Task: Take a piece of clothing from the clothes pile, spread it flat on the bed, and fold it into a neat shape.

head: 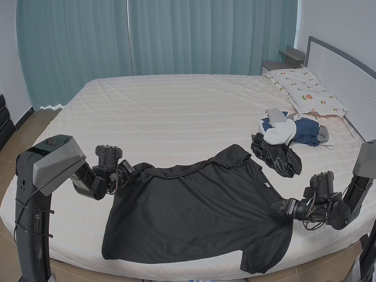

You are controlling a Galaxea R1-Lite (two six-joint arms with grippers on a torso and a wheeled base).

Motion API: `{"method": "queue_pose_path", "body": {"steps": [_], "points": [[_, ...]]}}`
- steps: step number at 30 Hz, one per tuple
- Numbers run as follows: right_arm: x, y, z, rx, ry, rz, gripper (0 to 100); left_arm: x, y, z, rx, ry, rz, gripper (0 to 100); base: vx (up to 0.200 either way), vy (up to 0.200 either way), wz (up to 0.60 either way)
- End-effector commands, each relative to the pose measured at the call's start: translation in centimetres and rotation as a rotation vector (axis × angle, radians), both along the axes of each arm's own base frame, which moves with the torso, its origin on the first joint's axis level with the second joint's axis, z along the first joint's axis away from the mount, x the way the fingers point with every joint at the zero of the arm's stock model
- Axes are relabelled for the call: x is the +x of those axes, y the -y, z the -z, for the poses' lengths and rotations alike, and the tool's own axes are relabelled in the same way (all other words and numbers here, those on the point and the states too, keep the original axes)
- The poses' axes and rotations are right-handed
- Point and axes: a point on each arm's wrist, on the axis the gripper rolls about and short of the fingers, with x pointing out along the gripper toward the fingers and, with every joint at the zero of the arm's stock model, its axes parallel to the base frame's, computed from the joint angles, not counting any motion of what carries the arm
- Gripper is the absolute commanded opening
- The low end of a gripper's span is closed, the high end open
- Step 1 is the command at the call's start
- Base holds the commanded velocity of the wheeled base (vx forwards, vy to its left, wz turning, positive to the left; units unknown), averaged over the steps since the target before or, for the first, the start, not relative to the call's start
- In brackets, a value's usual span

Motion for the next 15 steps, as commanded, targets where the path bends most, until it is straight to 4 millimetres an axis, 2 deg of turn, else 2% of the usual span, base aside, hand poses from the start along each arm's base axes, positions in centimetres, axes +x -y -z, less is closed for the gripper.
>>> {"method": "queue_pose_path", "body": {"steps": [1, 7, 15], "points": [[0.0, -0.1, 0.2, 0.000, -0.009, -0.003, 100, 2.9, -2.6, -2.5, -0.008, 0.075, -0.068, 0, 0.000, 0.000, 0.00], [0.2, -0.1, 0.2, -0.001, -0.004, -0.003, 100, 5.8, -5.1, -3.4, -0.008, 0.094, -0.128, 0, 0.000, 0.000, 0.00], [0.2, -0.1, 0.5, -0.003, -0.015, -0.003, 100, 7.8, -6.7, -2.0, 0.007, 0.111, -0.184, 0, 0.000, 0.000, 0.00]]}}
